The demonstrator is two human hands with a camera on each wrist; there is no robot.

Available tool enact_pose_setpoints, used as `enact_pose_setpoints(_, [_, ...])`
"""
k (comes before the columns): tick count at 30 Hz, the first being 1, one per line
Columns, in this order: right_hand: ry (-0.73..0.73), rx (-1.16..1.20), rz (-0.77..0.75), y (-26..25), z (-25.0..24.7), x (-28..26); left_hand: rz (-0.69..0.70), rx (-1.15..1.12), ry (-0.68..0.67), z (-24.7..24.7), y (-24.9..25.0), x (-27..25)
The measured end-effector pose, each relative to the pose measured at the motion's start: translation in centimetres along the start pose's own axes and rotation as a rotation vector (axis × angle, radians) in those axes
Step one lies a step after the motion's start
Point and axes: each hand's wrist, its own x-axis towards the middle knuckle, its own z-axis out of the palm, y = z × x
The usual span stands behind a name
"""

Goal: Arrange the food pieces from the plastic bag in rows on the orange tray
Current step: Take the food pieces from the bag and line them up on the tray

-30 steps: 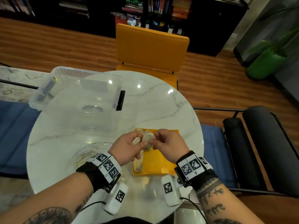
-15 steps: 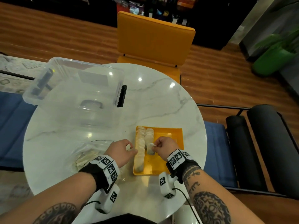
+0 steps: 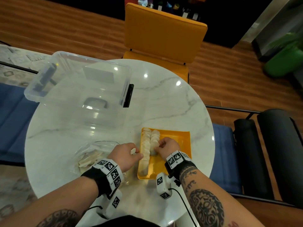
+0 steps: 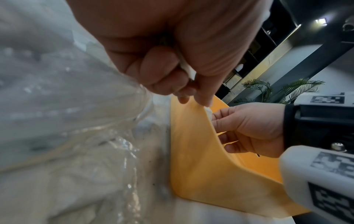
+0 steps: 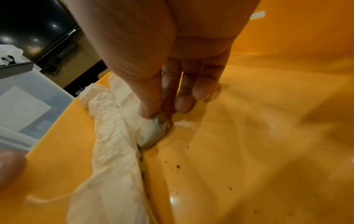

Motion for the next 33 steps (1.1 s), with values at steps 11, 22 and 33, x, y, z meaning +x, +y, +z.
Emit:
enact_pose_setpoints(11, [0.025, 0.076, -0.008, -0.4, -1.3, -1.3, 0.035, -0.157, 0.053, -0.2, 0.0, -0.2])
enact_pose_setpoints(22, [-0.12, 0.178, -0.506, -4.0, -3.5, -7.8, 0.233, -0.378, -0.033, -0.6, 3.5, -1.7])
enact_pose_setpoints(33, [0.047, 0.181, -0.532, -3.0, -6.9, -8.7, 0.263, -0.548, -0.048, -1.5, 3.8, -4.1])
